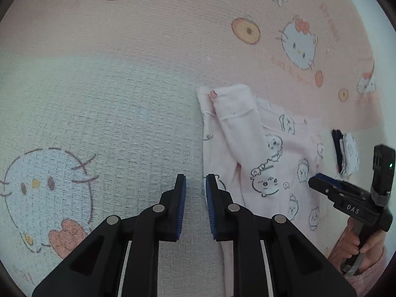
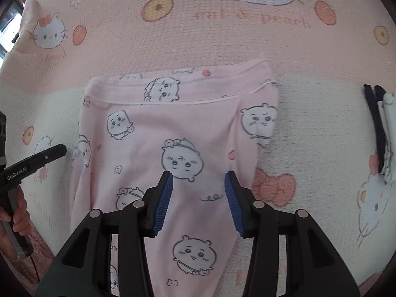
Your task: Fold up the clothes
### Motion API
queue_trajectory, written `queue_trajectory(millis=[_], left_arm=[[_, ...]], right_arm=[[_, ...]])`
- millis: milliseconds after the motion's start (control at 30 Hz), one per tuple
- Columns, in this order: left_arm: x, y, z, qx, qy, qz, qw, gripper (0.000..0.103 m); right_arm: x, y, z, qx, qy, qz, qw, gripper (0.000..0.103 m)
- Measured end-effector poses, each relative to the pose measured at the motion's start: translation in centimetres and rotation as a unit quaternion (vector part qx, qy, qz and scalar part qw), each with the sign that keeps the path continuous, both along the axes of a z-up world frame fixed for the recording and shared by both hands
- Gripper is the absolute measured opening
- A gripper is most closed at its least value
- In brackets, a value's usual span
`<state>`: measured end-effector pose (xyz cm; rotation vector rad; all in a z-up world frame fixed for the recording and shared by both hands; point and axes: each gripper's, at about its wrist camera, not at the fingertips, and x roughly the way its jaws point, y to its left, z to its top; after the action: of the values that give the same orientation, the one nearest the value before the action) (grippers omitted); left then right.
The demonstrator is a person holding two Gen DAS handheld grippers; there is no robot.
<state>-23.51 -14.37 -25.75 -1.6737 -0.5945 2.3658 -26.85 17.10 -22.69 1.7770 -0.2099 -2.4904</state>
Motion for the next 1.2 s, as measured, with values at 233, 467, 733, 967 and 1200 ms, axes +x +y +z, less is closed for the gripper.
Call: queue_trajectory(millis=[233,467,733,967,1200], left_arm=[[0.1,3.2,-1.0,-0.003,0.000,-0.047,0.9989,0.018],[0.0,5.1,1.3,-0.123,0.034,-0.079,0.9887,0.002],[1.6,1.5,1.4,-0.064,-0.024,0.022,0.9974,0.008],[7.0,4.6,-0.7,-0.006,-0.065,0.011,0.9978,0.016],[8.1,5.9,-0.8,0.000,-0.043,0.004,0.9990,0.001]], right_arm=[[2.6,2.4,-0.2,-0.006,-0.013,-0.032,0.999,0.045],[4.1,1.2,-1.8,0.038,-0.012,0.005,0.999,0.045],[6.2,1.4,-0.1,0.003,-0.004,-0.010,1.000,0.053],[11.1,0.4,0.1,-0.036,-0.019,-0.003,0.999,0.053],[14.2,-0.6,-1.1,-0.020,-0.027,0.014,0.999,0.053]])
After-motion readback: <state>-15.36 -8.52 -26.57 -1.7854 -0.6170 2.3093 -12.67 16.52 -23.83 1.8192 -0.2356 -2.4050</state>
